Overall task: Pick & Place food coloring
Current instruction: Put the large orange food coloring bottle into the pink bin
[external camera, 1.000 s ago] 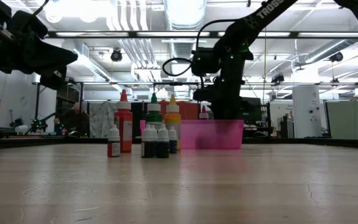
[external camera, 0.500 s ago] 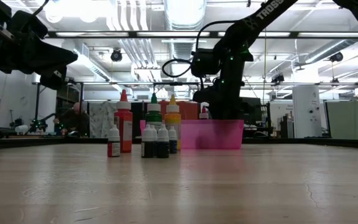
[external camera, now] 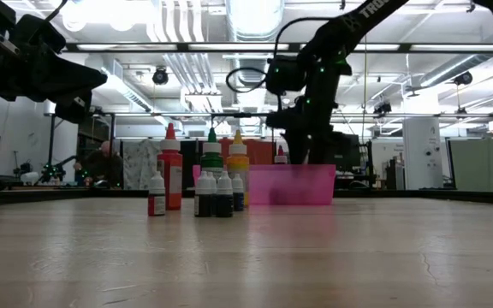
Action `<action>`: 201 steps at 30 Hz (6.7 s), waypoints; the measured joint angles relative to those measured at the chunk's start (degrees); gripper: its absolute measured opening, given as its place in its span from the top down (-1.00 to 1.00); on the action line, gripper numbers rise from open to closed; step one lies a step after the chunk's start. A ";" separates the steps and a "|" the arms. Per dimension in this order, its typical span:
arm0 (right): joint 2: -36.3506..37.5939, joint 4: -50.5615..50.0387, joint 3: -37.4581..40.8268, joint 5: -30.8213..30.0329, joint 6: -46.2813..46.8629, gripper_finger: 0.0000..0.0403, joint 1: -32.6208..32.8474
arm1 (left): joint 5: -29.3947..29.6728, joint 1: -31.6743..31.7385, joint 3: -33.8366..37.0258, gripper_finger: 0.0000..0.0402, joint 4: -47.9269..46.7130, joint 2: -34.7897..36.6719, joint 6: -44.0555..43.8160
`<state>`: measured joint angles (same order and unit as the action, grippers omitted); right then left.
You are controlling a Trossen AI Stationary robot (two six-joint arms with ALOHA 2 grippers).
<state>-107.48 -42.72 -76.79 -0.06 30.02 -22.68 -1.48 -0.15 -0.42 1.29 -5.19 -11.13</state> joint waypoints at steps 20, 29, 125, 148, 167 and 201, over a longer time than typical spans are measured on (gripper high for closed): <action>12.23 0.03 2.95 2.02 -6.50 0.10 3.82 | 0.01 0.01 0.00 1.00 -0.01 0.00 0.02; 18.20 7.32 11.73 2.67 -7.98 0.23 7.01 | 0.02 0.01 0.01 1.00 -0.01 -0.02 0.02; 82.97 54.30 68.41 2.98 -25.10 0.96 26.74 | 0.02 -0.01 0.01 1.00 -0.01 -0.02 0.00; 96.35 54.06 74.36 2.89 -27.77 0.96 26.75 | 0.02 -0.01 0.01 1.00 -0.01 -0.02 0.00; 98.77 53.52 75.24 2.92 -29.16 0.96 26.80 | 0.02 -0.01 0.01 1.00 -0.01 -0.02 -0.01; 107.51 45.61 76.25 2.95 -28.93 0.96 26.75 | 0.02 -0.01 0.01 1.00 -0.01 -0.01 0.00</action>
<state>0.03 2.89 -0.55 2.88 1.09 4.08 -1.46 -0.16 -0.40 1.28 -5.20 -11.13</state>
